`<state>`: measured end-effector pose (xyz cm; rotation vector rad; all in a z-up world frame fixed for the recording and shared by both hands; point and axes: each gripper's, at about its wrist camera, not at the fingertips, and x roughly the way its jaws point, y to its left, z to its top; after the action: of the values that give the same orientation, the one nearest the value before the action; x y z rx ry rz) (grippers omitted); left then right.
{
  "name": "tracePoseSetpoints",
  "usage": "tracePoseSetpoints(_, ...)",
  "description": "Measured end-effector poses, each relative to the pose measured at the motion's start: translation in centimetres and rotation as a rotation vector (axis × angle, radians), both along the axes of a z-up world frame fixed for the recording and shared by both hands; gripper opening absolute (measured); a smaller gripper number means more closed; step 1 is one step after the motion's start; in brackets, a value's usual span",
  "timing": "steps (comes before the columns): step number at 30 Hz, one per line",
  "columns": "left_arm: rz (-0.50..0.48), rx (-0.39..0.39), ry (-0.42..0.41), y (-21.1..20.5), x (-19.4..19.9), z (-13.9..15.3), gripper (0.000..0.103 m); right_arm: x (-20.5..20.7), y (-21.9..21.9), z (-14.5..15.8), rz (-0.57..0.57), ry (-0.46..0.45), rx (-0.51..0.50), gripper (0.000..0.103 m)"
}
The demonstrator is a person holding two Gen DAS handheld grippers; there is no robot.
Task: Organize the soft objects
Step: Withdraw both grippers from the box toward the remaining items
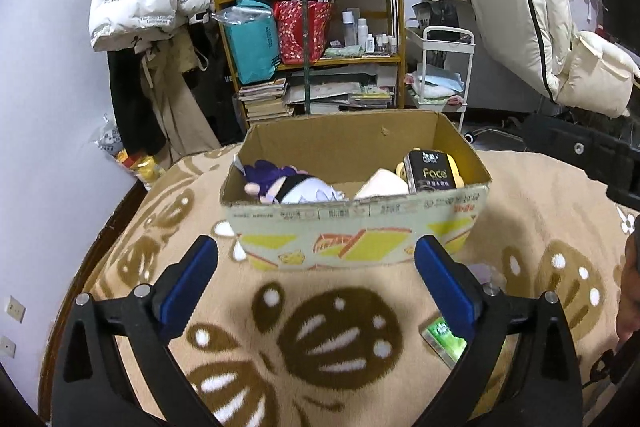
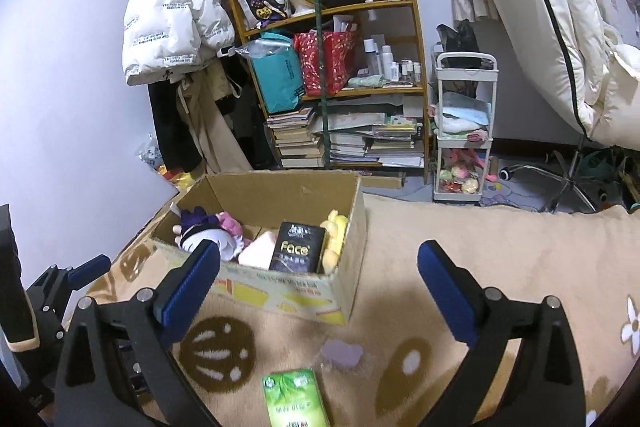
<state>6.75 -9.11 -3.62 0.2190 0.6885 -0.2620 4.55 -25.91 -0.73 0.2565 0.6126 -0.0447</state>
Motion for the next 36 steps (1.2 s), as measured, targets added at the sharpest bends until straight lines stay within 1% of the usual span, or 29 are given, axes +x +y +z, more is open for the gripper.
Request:
tracePoseSetpoints(3, -0.002, -0.011, 0.030, 0.0, -0.8, -0.2, 0.098, -0.8, 0.0, 0.1, 0.000, 0.015, 0.001, 0.103)
tracePoseSetpoints(7, 0.004, -0.012, 0.046, 0.3, -1.4, -0.2, 0.098, -1.5, 0.0, -0.1, 0.004, 0.037, 0.013, 0.103)
tracePoseSetpoints(10, -0.006, -0.064, 0.075, 0.6, -2.2, -0.5, 0.098, -2.1, 0.1, -0.4, 0.003, 0.051, 0.016, 0.103)
tracePoseSetpoints(11, -0.009, -0.070, 0.079, 0.6, -2.3, -0.6, 0.098, -2.3, 0.2, -0.5, 0.002, 0.052, 0.017, 0.103)
tracePoseSetpoints(15, -0.014, -0.047, 0.064, 0.3, -2.9, -1.0, 0.098, -2.7, 0.4, -1.0, 0.010, 0.072, 0.015, 0.103)
tracePoseSetpoints(18, -0.007, -0.054, 0.063, 0.2, -2.9, -1.1, 0.098, -2.9, 0.5, -1.4, 0.012, 0.086, 0.016, 0.103)
tracePoseSetpoints(24, 0.037, -0.081, 0.080, 0.2, -2.2, -2.0, 0.098, -2.5, 0.2, -2.3, 0.005, 0.119, 0.035, 0.103)
tracePoseSetpoints(28, 0.050, -0.107, 0.115, -0.2, -1.4, -2.9, 0.098, -1.5, 0.0, -3.3, -0.002, 0.167, 0.046, 0.103)
tracePoseSetpoints(36, 0.037, -0.115, 0.184, -2.0, -0.3, -4.9, 0.098, 0.3, -0.6, -5.7, -0.023, 0.258, 0.082, 0.103)
